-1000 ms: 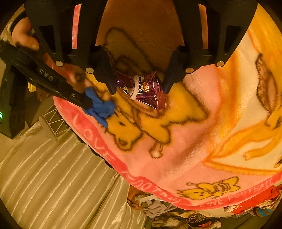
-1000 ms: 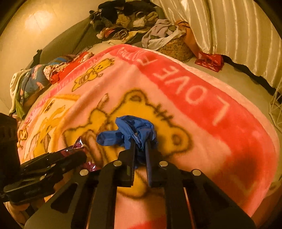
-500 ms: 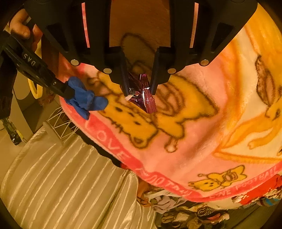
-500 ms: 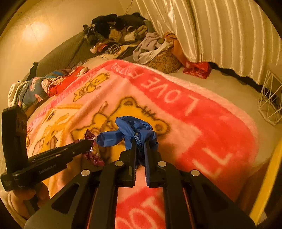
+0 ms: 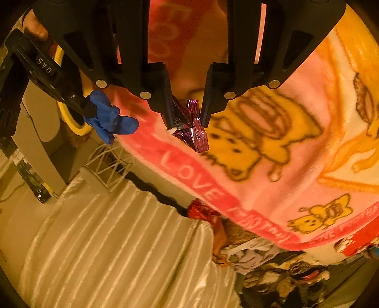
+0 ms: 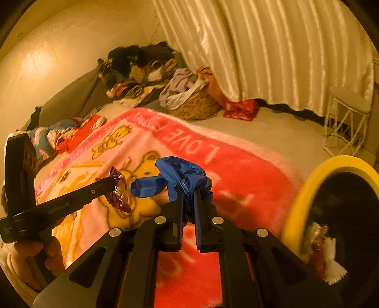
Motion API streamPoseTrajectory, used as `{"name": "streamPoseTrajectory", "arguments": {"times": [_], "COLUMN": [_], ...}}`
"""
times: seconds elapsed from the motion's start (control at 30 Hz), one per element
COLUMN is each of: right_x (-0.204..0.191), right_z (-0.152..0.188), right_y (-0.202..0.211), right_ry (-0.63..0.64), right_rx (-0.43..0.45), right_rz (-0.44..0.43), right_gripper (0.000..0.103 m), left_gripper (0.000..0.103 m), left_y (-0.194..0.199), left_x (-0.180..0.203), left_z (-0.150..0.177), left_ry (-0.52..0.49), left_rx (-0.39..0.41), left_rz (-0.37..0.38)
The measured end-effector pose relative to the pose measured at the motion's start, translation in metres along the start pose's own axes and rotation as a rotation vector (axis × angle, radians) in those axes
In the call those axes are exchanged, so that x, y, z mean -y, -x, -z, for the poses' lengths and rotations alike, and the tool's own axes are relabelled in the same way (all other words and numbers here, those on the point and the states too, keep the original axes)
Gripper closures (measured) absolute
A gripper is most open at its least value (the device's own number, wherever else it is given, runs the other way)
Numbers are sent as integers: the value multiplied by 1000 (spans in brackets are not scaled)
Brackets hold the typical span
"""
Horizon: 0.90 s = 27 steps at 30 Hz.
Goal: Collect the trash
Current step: 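Carry the red foil wrapper and blue glove over the bin with both tools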
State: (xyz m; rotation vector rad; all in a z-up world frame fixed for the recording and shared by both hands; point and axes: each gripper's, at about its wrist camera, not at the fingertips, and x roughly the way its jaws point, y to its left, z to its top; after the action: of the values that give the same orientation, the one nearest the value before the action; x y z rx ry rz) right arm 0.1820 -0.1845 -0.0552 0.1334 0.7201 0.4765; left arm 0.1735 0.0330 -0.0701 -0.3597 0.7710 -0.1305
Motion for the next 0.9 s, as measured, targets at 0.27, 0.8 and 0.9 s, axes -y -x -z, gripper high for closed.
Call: {"name": "streamPoseTrajectory", "arguments": {"times": [0.27, 0.8, 0.9], "right_x": [46, 109, 119], "right_z": [11, 40, 46], "right_y": [48, 116, 123], "right_ry": [-85, -199, -220], "right_rx": [67, 165, 172], "right_rz": [87, 230, 251], "right_gripper": [95, 95, 95], "left_gripper": [86, 86, 86], "left_y": [-3, -8, -8], "left_x": [54, 148, 160], "left_z": [6, 26, 29], "left_ry": [-80, -252, -280], "left_rx": [-8, -31, -34], "left_rz": [74, 188, 202]}}
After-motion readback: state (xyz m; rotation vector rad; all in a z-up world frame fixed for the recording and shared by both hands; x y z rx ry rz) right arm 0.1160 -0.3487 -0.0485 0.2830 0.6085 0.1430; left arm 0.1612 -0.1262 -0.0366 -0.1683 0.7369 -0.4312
